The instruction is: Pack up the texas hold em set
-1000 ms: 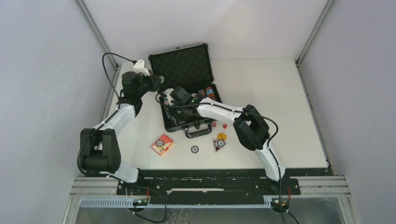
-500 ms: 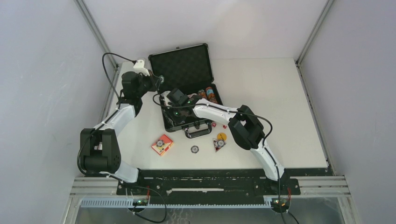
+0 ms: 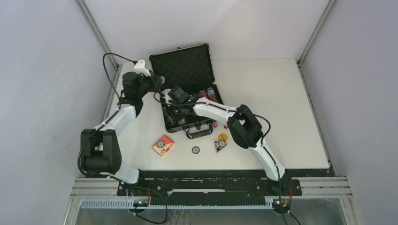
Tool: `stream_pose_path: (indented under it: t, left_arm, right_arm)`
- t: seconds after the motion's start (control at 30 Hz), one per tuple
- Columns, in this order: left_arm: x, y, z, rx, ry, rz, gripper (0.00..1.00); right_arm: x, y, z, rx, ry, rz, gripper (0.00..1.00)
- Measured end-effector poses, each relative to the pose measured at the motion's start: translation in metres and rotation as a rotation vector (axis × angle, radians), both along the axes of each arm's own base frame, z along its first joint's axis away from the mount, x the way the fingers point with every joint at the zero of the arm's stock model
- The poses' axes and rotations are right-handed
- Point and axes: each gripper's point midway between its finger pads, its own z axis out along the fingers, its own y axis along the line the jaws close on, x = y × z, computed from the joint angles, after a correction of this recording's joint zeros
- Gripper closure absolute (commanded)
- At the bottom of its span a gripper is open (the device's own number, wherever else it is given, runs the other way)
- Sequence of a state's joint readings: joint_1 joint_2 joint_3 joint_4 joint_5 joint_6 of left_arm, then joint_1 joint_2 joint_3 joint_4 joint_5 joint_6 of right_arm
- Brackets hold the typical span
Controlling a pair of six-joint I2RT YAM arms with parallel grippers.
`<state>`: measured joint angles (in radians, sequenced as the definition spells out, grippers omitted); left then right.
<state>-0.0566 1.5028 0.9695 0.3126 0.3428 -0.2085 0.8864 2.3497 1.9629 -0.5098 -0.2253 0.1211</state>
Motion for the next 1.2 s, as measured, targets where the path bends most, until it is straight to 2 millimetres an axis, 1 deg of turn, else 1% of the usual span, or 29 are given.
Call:
stream_pose_path:
  t: [0.13, 0.3, 0.37, 0.47, 0.53, 0.6, 0.67, 0.77, 0.9, 1.03, 1.13, 1.2]
  left_arm:
    - [0.0, 0.0, 0.0, 0.001, -0.001, 0.002, 1.0]
    - [0.0, 0.001, 0.0, 0.005, -0.002, 0.003, 1.0]
    - [0.0, 0.001, 0.0, 0.007, -0.003, 0.004, 1.0]
    - [0.0, 0.001, 0.0, 0.008, -0.004, 0.006, 1.0]
    - [0.0, 0.001, 0.001, 0.007, -0.006, 0.006, 1.0]
    - [0.0, 0.001, 0.002, 0.007, -0.008, 0.006, 1.0]
    - [0.0, 0.001, 0.002, 0.007, -0.009, 0.006, 1.0]
    - [0.0, 0.001, 0.002, 0.007, -0.009, 0.005, 1.0]
    - [0.0, 0.001, 0.003, 0.006, -0.011, 0.005, 1.0]
    - [0.001, 0.001, 0.004, 0.006, -0.015, 0.005, 1.0]
    - [0.001, 0.001, 0.004, 0.006, -0.015, 0.005, 1.0]
    - [0.001, 0.001, 0.004, 0.006, -0.015, 0.005, 1.0]
  right_arm:
    - [0.011, 0.003, 0.002, 0.022, 0.004, -0.008, 0.48]
    - [0.027, 0.0, 0.008, 0.051, -0.014, -0.031, 0.5]
    - [0.03, -0.001, 0.01, 0.066, -0.022, -0.034, 0.58]
    - [0.024, -0.007, 0.013, 0.066, -0.02, -0.029, 0.84]
    - [0.018, -0.008, 0.013, 0.059, -0.019, -0.015, 0.99]
    - [0.012, -0.009, 0.009, 0.048, -0.015, -0.006, 1.0]
    - [0.004, -0.011, 0.001, 0.032, -0.004, -0.001, 1.0]
    - [-0.01, -0.007, -0.007, 0.026, 0.01, 0.024, 1.0]
    - [-0.018, -0.002, -0.008, 0.03, 0.014, 0.042, 1.0]
    - [-0.017, -0.001, -0.01, 0.029, 0.015, 0.041, 1.0]
    - [-0.009, -0.001, -0.014, 0.02, 0.007, 0.025, 1.0]
    - [-0.002, 0.002, -0.015, 0.018, -0.007, 0.015, 1.0]
